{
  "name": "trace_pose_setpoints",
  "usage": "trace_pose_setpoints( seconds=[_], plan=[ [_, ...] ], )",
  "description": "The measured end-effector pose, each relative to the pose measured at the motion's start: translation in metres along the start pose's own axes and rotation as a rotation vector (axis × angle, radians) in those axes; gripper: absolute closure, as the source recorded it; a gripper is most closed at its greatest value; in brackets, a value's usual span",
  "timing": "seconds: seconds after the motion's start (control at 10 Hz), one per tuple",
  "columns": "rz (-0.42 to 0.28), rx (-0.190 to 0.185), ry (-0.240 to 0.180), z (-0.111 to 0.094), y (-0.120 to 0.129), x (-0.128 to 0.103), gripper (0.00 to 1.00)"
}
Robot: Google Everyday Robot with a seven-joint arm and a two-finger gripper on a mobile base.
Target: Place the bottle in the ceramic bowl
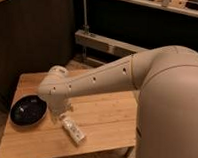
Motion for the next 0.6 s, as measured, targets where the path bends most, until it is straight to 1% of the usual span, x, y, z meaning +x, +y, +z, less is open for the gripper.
trace_pose_setpoints(
  seconds=[0.1, 0.2, 0.3, 0.4, 0.6],
  plan=[
    [0.007, -0.005, 0.015, 0.009, -0.003, 0.009, 0.35],
    [0.014, -0.016, 0.029, 0.019, -0.006, 0.015, 0.35],
    [0.010, -0.035, 0.042, 0.030, -0.003, 0.018, 0.35],
    [0.011, -0.055, 0.049, 0.040, -0.002, 0.022, 0.35],
    [0.014, -0.080, 0.049, 0.052, -0.001, 0.028, 0.35]
  ],
)
